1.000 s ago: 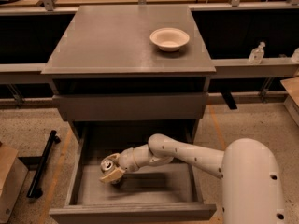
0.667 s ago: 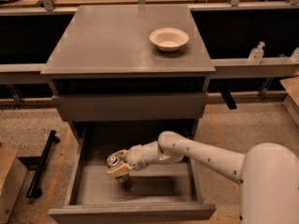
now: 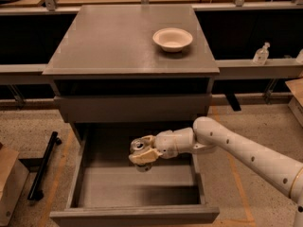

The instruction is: Pick 7up can from middle drawer and place on counter

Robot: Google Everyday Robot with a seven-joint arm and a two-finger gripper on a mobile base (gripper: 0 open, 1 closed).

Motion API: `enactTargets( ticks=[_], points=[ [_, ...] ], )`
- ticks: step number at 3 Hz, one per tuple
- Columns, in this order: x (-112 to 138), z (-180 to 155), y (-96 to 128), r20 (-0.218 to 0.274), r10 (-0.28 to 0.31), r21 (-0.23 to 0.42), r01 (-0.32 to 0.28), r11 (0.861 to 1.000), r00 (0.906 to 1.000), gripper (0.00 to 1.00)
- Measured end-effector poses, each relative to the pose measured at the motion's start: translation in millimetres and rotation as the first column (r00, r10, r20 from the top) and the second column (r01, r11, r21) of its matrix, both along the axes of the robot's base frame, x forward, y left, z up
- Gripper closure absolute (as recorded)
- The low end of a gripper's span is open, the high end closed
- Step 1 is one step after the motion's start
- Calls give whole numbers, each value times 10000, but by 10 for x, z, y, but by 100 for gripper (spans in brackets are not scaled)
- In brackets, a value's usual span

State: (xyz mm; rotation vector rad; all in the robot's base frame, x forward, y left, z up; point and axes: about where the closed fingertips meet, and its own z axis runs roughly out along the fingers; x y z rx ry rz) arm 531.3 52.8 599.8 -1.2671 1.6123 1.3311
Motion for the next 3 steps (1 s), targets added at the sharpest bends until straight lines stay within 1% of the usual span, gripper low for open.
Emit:
enactTargets(
  ticks=[1, 2, 3],
  points=[
    [184, 701, -415, 199, -83, -533, 94, 9985, 9998, 100],
    [497, 1766, -705, 1221, -308, -1901, 539, 9803, 9920, 100],
    [587, 2262, -793, 1905, -569, -1925, 942, 9768, 9800, 100]
  ],
)
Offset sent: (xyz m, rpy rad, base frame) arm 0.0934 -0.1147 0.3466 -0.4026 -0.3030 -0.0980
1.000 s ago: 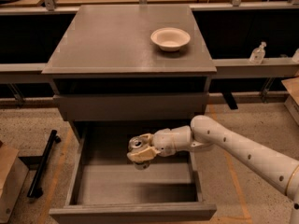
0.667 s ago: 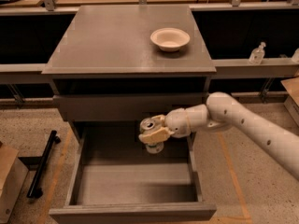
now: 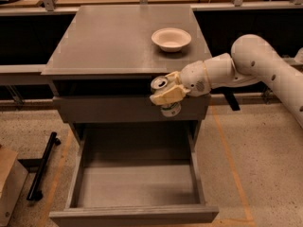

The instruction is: Pick 7up can from middle drawer and place on counter

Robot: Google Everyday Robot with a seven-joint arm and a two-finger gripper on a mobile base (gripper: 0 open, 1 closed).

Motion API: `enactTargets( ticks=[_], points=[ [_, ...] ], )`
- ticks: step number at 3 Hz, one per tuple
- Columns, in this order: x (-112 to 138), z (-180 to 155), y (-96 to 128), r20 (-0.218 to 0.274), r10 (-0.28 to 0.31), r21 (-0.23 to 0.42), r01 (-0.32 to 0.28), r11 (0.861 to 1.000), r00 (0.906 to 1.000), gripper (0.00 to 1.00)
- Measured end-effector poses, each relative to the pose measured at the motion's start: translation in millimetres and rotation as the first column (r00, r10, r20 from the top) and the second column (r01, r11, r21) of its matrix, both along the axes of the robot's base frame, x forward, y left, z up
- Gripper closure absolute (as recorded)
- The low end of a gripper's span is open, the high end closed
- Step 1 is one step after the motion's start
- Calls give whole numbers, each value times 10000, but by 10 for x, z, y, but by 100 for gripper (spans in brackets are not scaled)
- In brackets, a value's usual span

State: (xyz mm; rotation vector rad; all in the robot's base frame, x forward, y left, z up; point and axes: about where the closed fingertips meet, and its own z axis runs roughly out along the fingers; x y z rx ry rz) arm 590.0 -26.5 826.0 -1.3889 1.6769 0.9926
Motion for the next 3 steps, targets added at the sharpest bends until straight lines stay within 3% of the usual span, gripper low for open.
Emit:
enactTargets(
  ticks=[1, 2, 3],
  points=[
    [-2, -49, 16, -58, 30, 33, -30, 10000, 10000, 100],
    [37, 120, -44, 344, -436, 257, 427, 9988, 9985, 100],
    [138, 620, -91, 1199, -924, 470, 873, 9951, 9885, 100]
  ],
)
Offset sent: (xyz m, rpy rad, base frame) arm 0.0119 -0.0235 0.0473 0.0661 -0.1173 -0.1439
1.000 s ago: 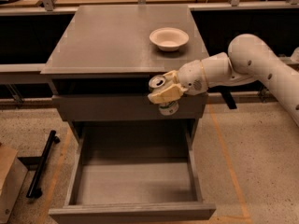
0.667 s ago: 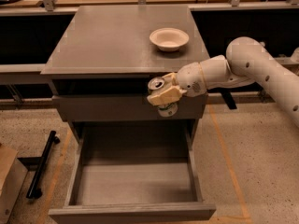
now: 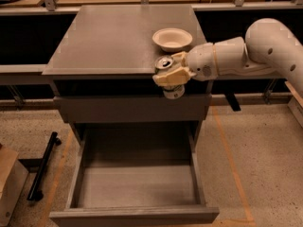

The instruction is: Pick 7up can from middle drawer and place on counter

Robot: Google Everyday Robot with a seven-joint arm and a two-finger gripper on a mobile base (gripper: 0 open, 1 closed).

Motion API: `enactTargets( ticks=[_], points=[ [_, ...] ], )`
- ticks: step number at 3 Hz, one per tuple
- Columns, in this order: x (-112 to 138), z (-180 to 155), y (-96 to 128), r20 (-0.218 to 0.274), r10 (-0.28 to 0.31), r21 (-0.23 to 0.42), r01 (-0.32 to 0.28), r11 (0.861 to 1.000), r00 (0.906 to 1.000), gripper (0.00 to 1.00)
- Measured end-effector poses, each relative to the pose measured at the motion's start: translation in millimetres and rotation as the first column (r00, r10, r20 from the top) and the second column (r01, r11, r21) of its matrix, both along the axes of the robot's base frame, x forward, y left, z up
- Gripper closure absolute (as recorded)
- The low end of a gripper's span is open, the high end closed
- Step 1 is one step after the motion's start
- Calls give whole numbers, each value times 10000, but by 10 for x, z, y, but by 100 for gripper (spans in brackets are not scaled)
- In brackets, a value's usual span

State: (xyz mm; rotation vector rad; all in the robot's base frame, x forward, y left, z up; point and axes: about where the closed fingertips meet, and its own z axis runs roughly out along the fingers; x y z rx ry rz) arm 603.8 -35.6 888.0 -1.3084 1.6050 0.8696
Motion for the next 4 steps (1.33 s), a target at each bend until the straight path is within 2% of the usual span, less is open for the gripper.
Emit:
enactTargets(
  ticks=[1, 2, 3, 4],
  points=[
    [223, 565, 6, 988, -501, 266, 477, 9985, 9938, 100],
    [554, 936, 16, 1827, -1395, 683, 1289, 9893, 9732, 100],
    [977, 1083, 1, 2153, -2693, 1390, 2435, 9599, 9387, 100],
    [1368, 1123, 8, 2175, -3794, 2142, 3352, 9175, 8993, 82]
  ],
)
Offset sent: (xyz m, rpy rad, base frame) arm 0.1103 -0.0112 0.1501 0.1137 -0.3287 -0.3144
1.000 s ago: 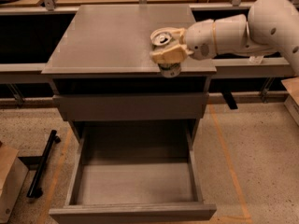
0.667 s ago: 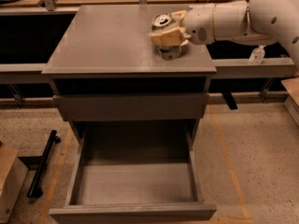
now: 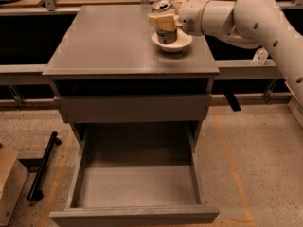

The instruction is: Pick 7up can from middle drawer and place on counter

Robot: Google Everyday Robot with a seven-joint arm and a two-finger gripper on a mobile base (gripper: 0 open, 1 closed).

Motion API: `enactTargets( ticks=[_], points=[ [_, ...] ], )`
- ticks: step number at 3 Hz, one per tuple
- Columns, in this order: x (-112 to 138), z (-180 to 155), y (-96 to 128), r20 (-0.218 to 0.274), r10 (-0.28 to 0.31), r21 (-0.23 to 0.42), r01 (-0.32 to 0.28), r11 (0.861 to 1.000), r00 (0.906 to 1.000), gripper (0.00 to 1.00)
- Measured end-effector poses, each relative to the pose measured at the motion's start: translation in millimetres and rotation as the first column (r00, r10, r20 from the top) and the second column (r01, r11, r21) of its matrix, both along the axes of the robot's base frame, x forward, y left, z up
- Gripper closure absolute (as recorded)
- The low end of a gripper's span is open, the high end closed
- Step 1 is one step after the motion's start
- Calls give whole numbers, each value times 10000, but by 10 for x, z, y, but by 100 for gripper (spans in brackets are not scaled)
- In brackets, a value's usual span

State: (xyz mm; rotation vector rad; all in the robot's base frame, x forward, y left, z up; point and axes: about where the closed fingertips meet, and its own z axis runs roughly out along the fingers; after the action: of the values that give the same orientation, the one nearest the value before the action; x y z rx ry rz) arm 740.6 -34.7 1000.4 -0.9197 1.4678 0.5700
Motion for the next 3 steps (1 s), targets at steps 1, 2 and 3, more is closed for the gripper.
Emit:
enactTargets(
  ticks=[1, 2, 3],
  points=[
    [321, -97, 33, -146, -609, 717, 618, 9955, 9980, 59],
    [483, -285, 105, -508, -808, 1208, 864, 9889, 9954, 36],
    [461, -456, 236, -779, -622, 1426, 729, 9871, 9950, 12]
  ],
)
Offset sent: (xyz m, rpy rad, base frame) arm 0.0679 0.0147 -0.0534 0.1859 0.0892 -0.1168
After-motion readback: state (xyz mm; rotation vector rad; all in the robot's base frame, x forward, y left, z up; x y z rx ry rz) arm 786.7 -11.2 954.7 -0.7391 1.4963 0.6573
